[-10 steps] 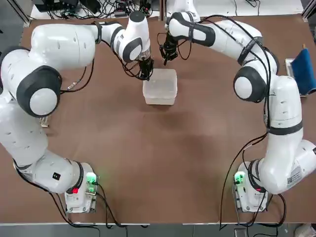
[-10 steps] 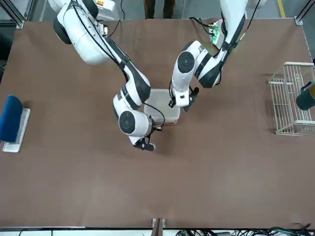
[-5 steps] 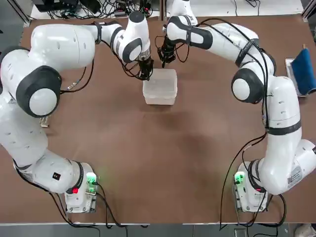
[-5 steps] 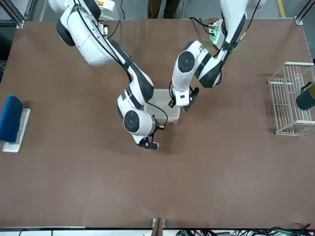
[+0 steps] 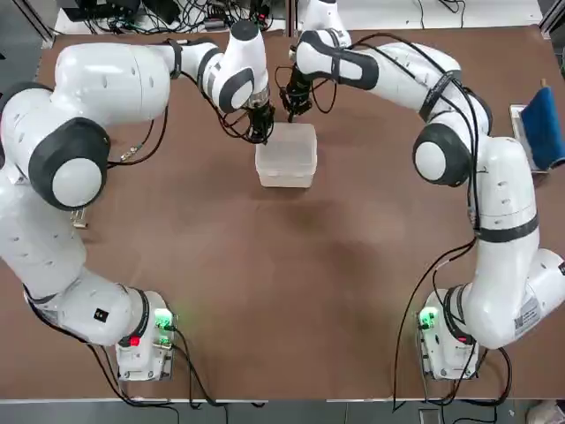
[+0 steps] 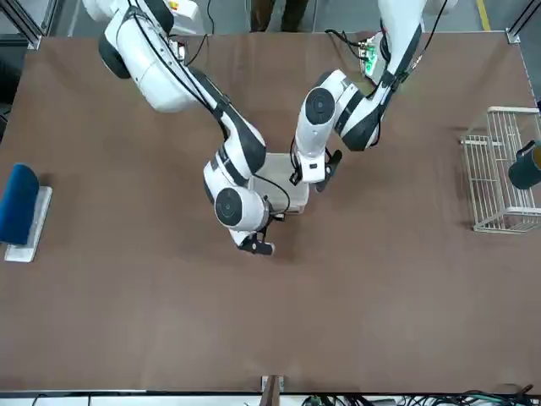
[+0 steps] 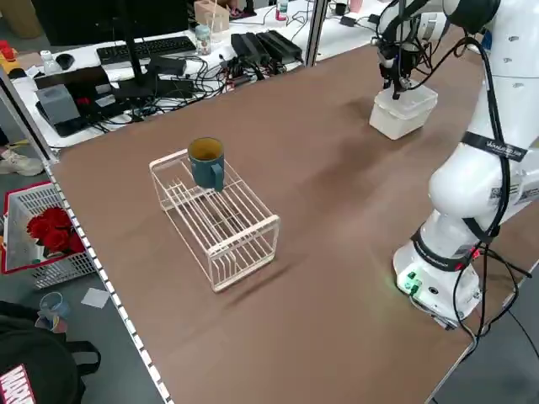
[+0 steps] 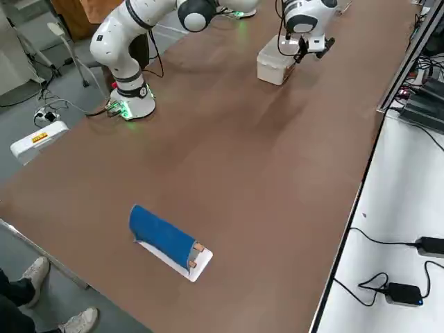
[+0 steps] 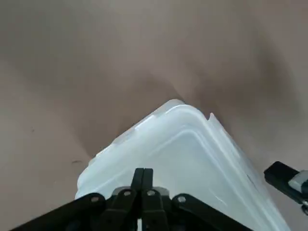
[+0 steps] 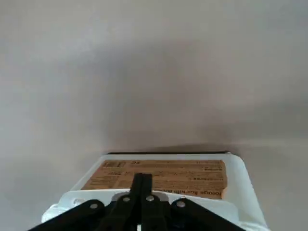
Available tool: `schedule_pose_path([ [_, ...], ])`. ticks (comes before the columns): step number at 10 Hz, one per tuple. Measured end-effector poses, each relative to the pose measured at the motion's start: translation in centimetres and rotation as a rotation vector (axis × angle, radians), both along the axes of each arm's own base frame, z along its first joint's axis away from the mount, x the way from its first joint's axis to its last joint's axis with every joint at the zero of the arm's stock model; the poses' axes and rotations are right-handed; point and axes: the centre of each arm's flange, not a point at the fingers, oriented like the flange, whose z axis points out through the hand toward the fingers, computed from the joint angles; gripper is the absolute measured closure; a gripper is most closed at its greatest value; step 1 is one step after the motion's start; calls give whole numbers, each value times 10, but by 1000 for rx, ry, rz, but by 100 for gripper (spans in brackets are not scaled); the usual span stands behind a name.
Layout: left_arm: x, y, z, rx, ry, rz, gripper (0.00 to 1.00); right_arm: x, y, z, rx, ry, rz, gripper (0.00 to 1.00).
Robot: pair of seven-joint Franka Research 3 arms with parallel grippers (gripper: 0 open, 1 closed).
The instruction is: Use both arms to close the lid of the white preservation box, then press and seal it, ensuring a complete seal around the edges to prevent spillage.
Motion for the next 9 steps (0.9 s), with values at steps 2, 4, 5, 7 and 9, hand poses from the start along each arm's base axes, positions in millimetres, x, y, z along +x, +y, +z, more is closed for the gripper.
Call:
schedule_pose_path([
  [2, 0, 0, 0, 0, 0, 0, 99, -4, 5, -1, -2, 9, -4, 99],
  [4, 0, 0, 0, 0, 0, 0, 99, -5, 5, -1, -5, 13, -14, 99],
  [5, 0, 0, 0, 0, 0, 0, 99, -5, 6, -2, -6, 14, -16, 99],
  [7, 0, 0, 0, 0, 0, 0, 99, -5, 6, -3, -7, 15, -20, 99],
  [9, 0, 0, 0, 0, 0, 1, 99, -6, 6, -4, -10, 20, -30, 99],
])
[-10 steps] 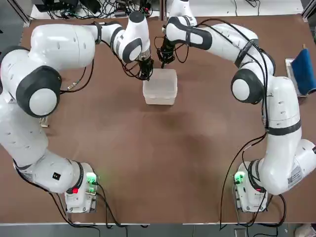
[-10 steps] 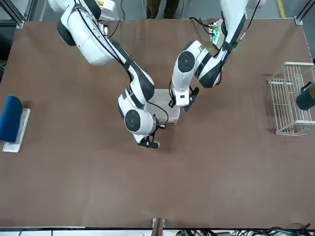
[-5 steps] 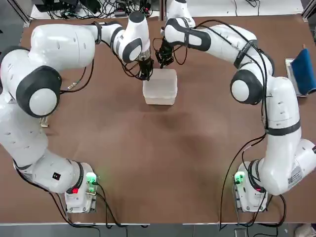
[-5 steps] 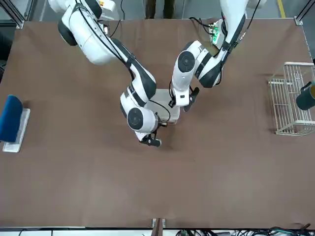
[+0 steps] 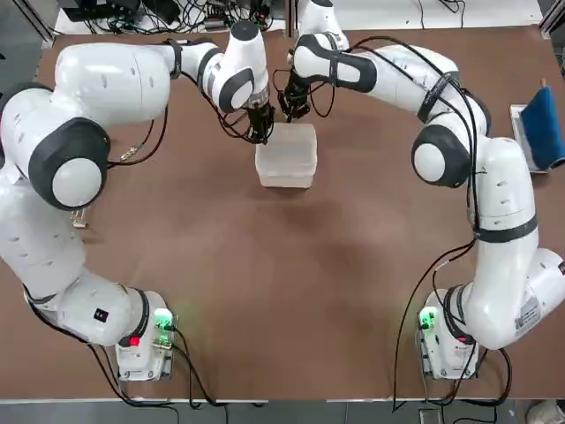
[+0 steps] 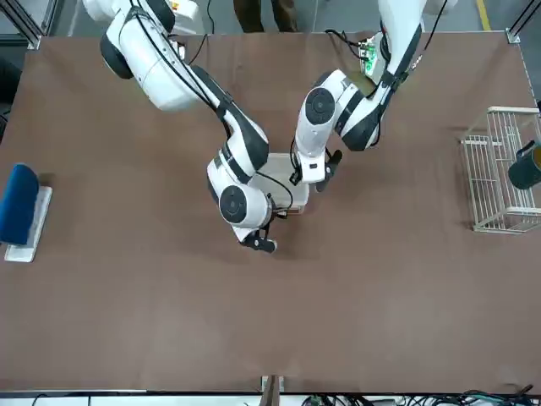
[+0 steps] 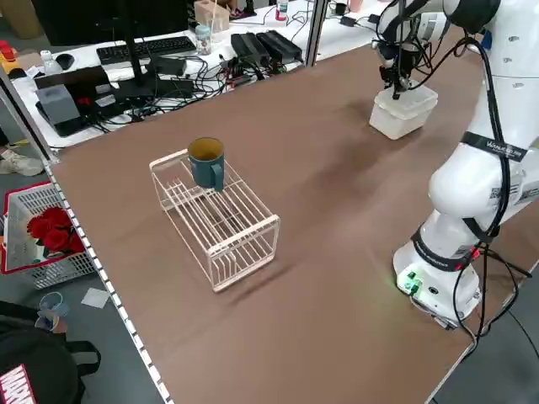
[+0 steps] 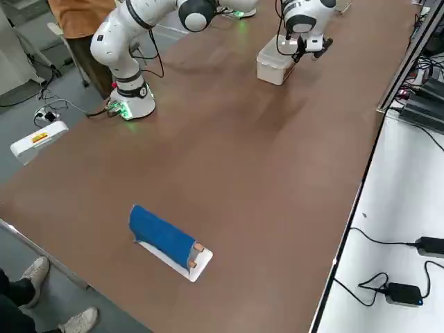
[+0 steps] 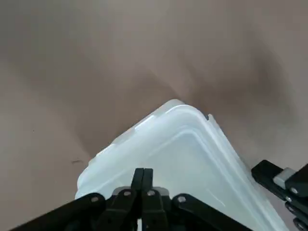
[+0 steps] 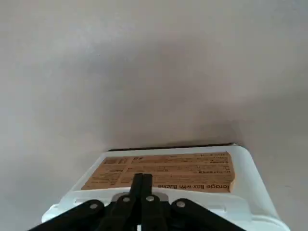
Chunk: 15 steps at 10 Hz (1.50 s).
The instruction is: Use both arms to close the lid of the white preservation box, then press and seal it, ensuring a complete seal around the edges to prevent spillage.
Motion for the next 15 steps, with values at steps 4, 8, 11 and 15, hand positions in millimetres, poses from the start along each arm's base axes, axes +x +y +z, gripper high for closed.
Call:
schedule_pose_path([
  [4, 0, 0, 0, 0, 0, 1, 99, -1, 1, -1, -4, 6, -13, 99],
  [8, 0, 1, 1, 0, -1, 1, 99, -4, 5, 1, -11, 0, -20, 99],
  [11, 0, 1, 1, 0, -1, 2, 99, -5, 6, 1, -11, 2, -20, 99],
  [15, 0, 1, 1, 0, -2, 2, 99, -6, 6, 2, -13, 8, -19, 99],
])
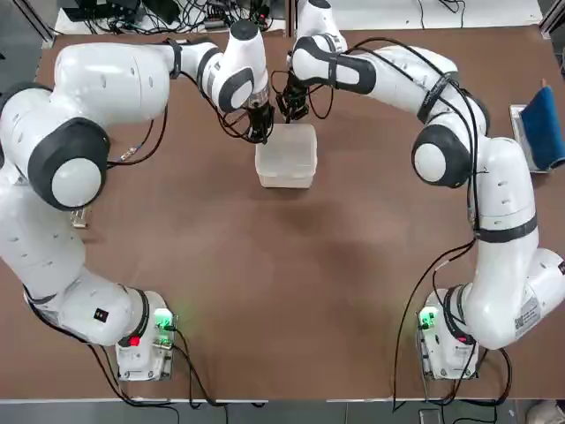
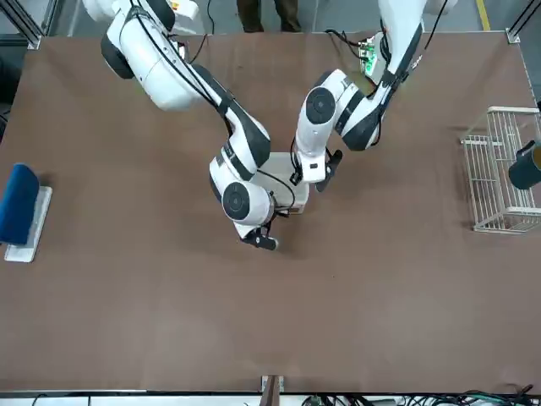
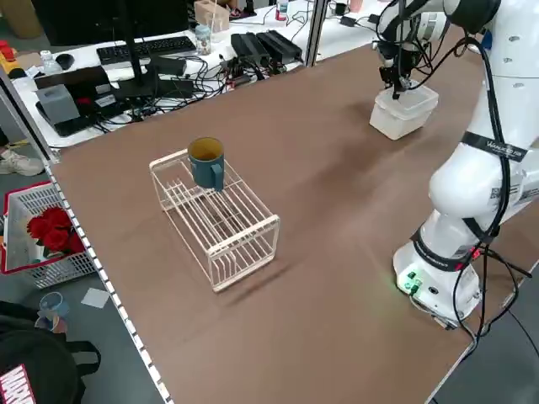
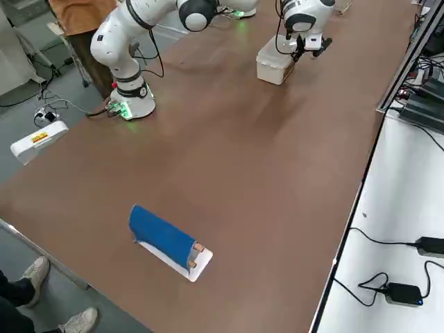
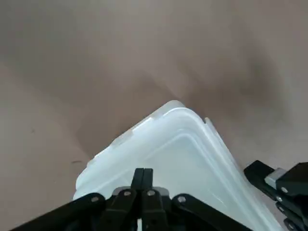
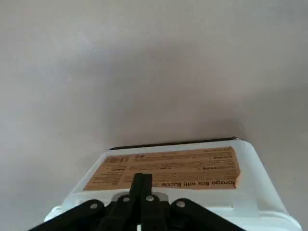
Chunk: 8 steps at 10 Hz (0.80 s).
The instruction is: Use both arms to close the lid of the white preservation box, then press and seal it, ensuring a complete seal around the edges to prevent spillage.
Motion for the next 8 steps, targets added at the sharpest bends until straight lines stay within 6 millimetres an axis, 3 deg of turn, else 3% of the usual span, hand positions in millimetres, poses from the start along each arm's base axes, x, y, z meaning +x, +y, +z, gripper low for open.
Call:
schedule_pose_path([
  [5, 1, 1, 1, -1, -1, 1, 99, -3, 1, 0, -7, 13, 1, 99],
  [8, 19, 18, 5, -12, -19, 35, 99, -3, 0, 1, -5, 20, 0, 99],
])
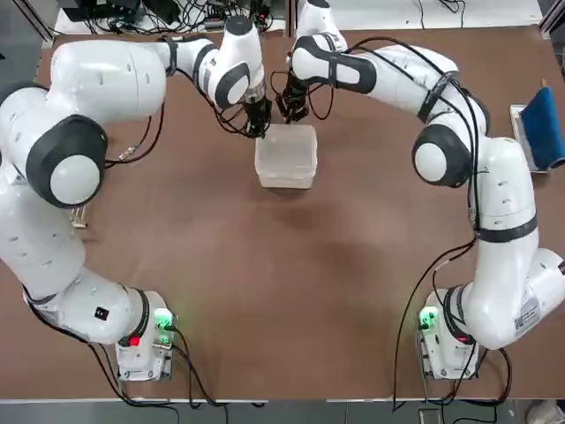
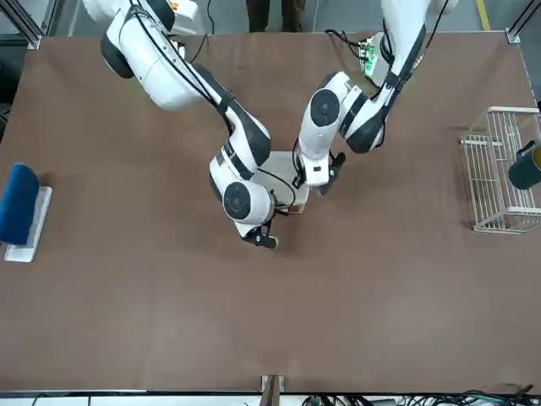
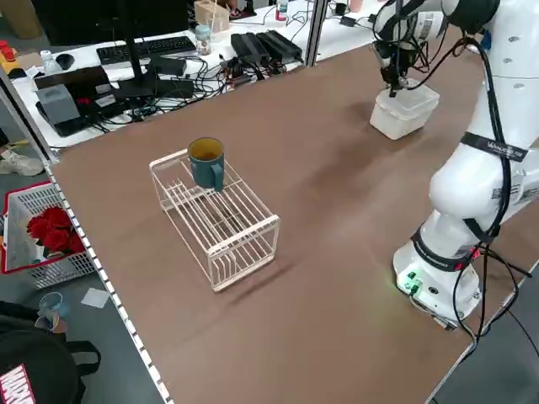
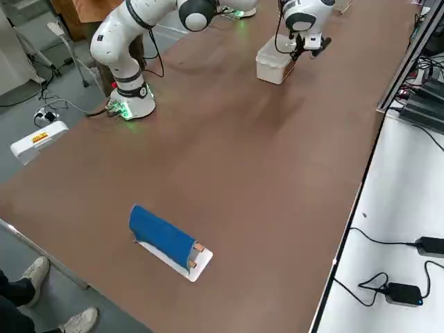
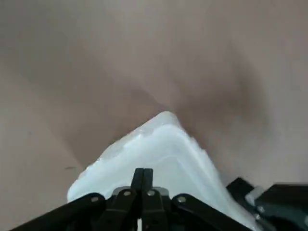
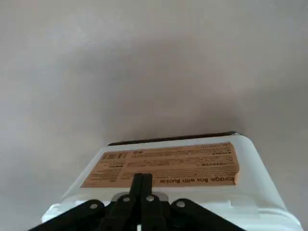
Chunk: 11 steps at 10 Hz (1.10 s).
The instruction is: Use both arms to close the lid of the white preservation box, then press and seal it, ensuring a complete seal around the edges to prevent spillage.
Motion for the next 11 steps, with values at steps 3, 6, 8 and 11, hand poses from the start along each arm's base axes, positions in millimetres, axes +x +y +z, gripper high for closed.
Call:
schedule_pose_path([
  [3, 8, 13, 15, 16, -8, 13, 99, 2, -3, 0, 5, 7, -2, 98],
  [6, 21, 40, 66, 43, -37, 43, 98, 9, -14, 7, 9, 26, -5, 98],
  [8, 46, 79, 89, 53, -46, 35, 91, 15, -24, 20, 12, 32, -13, 97],
  [11, 71, 139, 140, 61, -35, -52, 58, 45, -69, 65, 19, 8, -66, 97],
])
